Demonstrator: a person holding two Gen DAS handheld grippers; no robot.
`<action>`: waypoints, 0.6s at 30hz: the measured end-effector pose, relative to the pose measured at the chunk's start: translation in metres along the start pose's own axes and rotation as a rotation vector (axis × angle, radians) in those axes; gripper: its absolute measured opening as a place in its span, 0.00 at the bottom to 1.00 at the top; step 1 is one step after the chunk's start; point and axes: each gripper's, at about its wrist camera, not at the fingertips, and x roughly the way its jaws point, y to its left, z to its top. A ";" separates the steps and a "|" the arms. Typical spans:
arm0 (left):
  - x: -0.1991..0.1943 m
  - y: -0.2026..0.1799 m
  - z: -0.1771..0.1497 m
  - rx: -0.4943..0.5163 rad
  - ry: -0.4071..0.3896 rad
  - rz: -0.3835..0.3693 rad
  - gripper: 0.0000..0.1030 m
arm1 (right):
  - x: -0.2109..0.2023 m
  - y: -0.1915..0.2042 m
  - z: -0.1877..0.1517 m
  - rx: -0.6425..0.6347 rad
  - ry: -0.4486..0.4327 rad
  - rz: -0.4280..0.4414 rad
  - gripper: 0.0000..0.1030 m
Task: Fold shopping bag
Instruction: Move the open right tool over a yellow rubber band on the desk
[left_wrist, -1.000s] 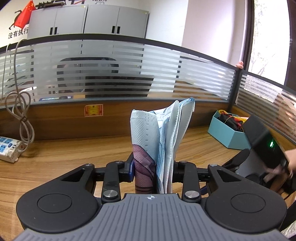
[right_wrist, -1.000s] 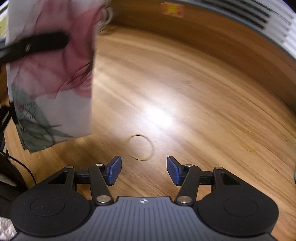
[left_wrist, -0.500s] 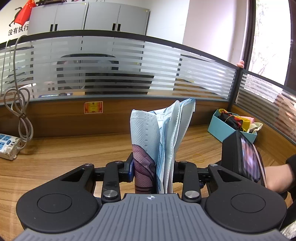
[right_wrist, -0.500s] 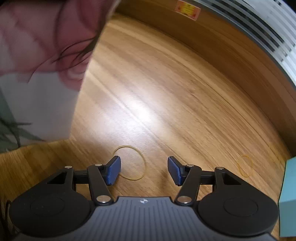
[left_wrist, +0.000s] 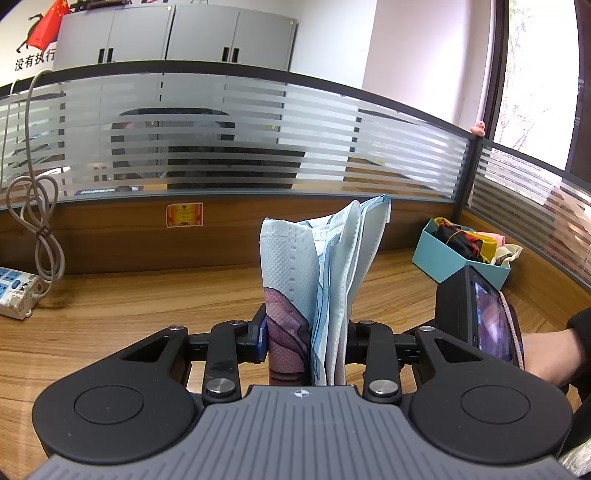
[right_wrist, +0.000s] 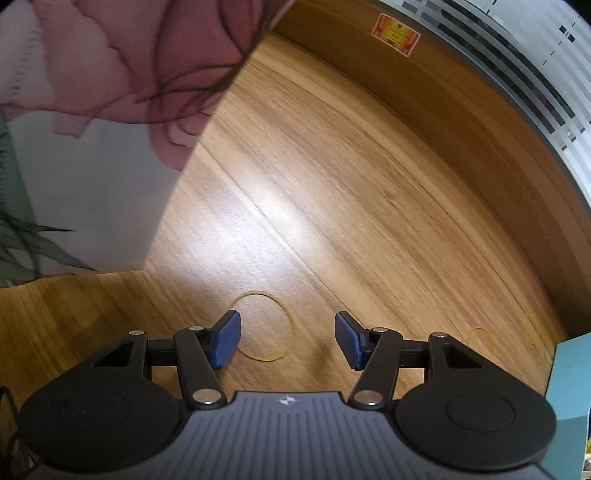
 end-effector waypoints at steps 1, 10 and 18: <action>0.000 -0.001 0.000 -0.001 -0.001 0.001 0.35 | -0.003 0.007 0.003 -0.003 0.000 -0.003 0.65; 0.000 -0.001 0.001 -0.005 -0.002 0.003 0.35 | -0.015 0.016 0.006 -0.017 0.000 0.023 0.65; 0.000 -0.002 0.001 -0.008 -0.005 0.004 0.35 | -0.018 0.013 0.008 -0.005 0.001 0.032 0.64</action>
